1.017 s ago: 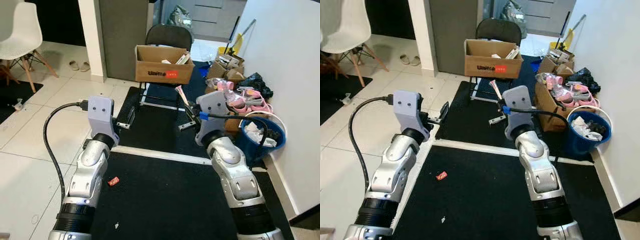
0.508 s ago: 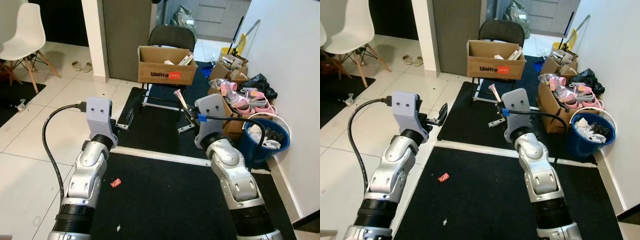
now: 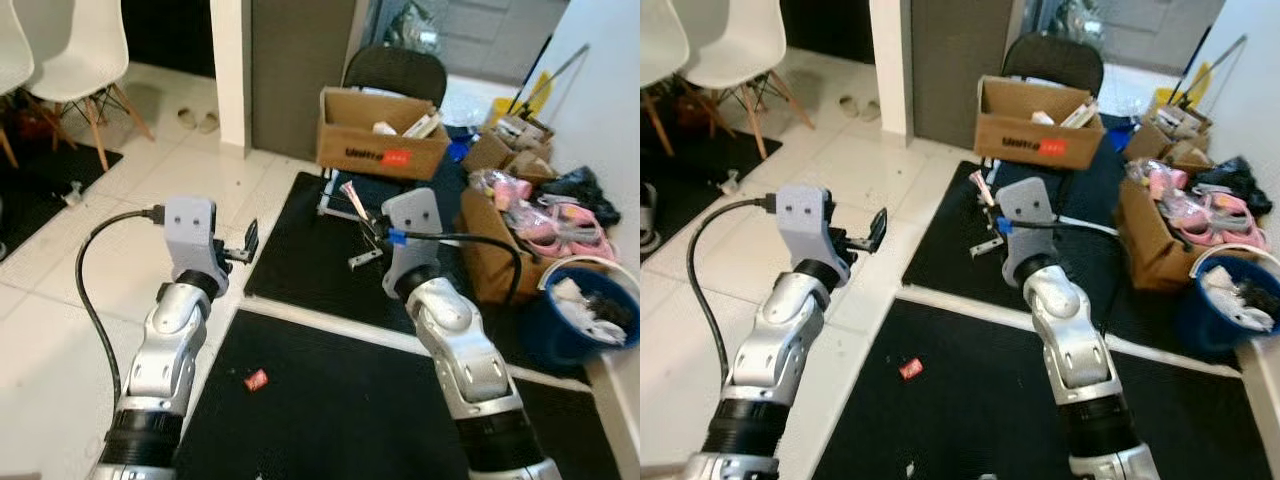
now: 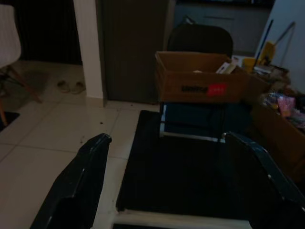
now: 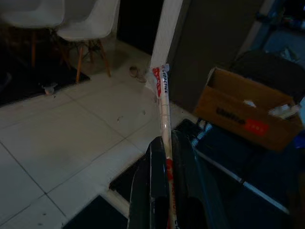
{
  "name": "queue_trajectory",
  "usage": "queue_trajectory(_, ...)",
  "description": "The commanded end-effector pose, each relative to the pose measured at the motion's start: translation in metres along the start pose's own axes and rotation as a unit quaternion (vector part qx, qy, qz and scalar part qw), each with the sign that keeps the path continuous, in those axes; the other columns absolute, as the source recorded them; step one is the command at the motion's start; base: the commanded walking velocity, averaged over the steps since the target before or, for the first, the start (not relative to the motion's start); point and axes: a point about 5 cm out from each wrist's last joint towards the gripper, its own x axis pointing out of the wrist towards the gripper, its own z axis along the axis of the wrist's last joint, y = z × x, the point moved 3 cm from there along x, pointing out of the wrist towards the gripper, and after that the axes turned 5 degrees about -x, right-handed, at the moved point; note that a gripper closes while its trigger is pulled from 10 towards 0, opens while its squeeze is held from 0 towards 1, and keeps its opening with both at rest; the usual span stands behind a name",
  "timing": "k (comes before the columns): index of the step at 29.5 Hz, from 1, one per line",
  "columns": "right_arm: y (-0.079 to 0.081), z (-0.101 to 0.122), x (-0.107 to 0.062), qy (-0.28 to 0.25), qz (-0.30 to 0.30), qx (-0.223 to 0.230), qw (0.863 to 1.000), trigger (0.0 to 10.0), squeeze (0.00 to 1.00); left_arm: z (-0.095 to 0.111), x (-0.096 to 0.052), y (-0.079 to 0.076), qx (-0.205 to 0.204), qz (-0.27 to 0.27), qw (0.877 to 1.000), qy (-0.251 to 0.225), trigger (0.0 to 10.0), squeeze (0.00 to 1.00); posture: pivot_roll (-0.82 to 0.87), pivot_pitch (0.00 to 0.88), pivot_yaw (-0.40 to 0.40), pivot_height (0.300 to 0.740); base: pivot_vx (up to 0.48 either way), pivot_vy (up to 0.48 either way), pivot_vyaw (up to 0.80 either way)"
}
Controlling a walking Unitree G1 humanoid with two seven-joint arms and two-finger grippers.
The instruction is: Picking trash to rubbish bin
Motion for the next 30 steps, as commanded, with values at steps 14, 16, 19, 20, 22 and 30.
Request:
queue_trajectory(14, -0.005, -0.014, -0.002, 0.028, -0.016, 0.016, 0.999, 10.0, 0.0, -0.003, -0.001, -0.004, 0.005, -0.006, 1.0, 0.01, 10.0, 0.0, -0.07, 0.072, -0.049, 0.74, 0.401, 0.0, -0.69)
queue_trajectory(16, -0.006, -0.017, -0.003, 0.032, -0.018, 0.019, 0.999, 10.0, 0.0, -0.004, -0.001, -0.004, 0.007, -0.007, 1.0, 0.012, 10.0, 0.0, -0.07, 0.072, -0.049, 0.74, 0.399, 0.0, -0.8)
queue_trajectory(19, -0.006, -0.021, -0.004, 0.038, -0.021, 0.021, 0.999, 10.0, 0.0, -0.006, -0.001, -0.004, 0.007, -0.008, 1.0, 0.015, 10.0, 0.0, -0.07, 0.066, -0.049, 0.74, 0.399, 0.0, -0.8)
queue_trajectory(20, -0.006, -0.021, -0.004, 0.038, -0.021, 0.021, 0.999, 10.0, 0.0, -0.006, -0.001, -0.004, 0.007, -0.008, 1.0, 0.015, 10.0, 0.0, -0.07, 0.066, -0.049, 0.74, 0.401, 0.0, -0.8)
queue_trajectory(22, -0.007, -0.024, -0.004, 0.042, -0.022, 0.023, 0.999, 10.0, 0.0, -0.008, -0.001, -0.004, 0.007, -0.008, 1.0, 0.017, 10.0, 0.0, -0.07, 0.066, -0.049, 0.74, 0.398, 0.0, -0.8)
queue_trajectory(30, -0.006, -0.059, -0.015, 0.095, -0.013, 0.042, 0.994, 10.0, 0.0, -0.037, -0.009, 0.008, 0.003, 0.006, 0.998, 0.059, 10.0, 0.0, -0.08, 0.052, -0.045, 0.74, 0.401, 0.0, -0.58)
